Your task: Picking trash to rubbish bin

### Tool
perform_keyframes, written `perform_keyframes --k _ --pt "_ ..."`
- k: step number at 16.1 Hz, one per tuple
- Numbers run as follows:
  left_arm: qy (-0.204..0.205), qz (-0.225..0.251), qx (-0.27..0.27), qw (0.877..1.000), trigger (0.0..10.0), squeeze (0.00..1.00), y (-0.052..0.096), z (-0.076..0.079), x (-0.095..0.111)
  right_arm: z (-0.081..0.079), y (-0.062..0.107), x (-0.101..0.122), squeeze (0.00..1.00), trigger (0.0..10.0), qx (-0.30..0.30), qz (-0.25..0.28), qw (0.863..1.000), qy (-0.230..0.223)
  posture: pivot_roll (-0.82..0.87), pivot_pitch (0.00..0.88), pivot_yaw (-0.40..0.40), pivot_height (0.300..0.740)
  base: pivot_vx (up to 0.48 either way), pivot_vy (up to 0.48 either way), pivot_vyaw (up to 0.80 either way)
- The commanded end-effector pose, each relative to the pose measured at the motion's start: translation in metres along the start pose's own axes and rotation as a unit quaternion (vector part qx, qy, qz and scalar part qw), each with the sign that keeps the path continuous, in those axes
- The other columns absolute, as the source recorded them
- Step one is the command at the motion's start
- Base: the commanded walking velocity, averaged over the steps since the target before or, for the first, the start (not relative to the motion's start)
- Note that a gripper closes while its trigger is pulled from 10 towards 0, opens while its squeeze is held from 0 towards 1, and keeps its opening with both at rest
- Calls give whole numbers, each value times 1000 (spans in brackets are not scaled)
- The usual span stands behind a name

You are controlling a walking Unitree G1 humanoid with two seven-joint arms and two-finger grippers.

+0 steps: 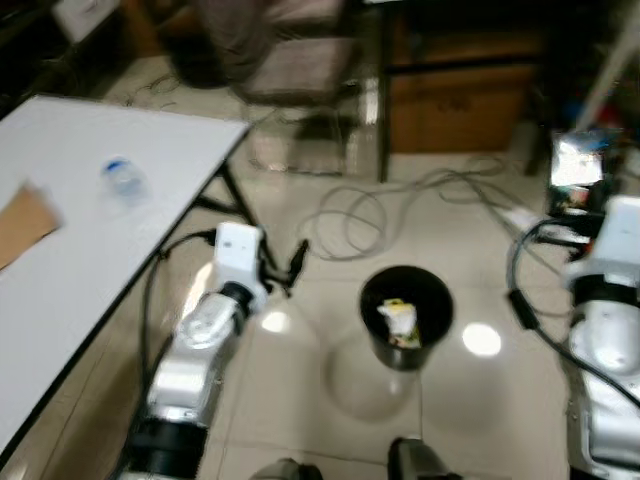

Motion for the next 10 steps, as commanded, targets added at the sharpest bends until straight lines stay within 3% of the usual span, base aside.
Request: perform_keyframes --k 1,5,7,10 --pt "-9 -1 6 1000 10000 0 4 -7 2 -5 3 -1 0 10000 7 -7 1000 -12 -141 187 166 740 0 0 -788" --pt "-17 -7 1 1000 10000 0 6 -6 1 -8 4 -2 0 10000 9 -11 1000 -15 -141 192 164 740 0 0 -788" --pt "-25 -9 1 1000 10000 0 6 -6 0 -8 4 -2 0 10000 11 -10 1000 -17 -138 193 163 740 368 0 -638" --pt "-37 -11 -4 999 10000 0 8 -4 -1 -12 5 -1 0 10000 18 -8 1000 -21 -134 195 165 740 459 0 0"
Point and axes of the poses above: a point about 5 cm out from each wrist's last joint towards the gripper, its own y axis pointing back from the gripper into the wrist, its own x axis along the axis of the wrist's last joint, z = x × y, the point moved 1 cm from there along -y, pointing out of the wrist towards the gripper, and after that the axes turned 6 degrees about y, right-handed, at the moved point
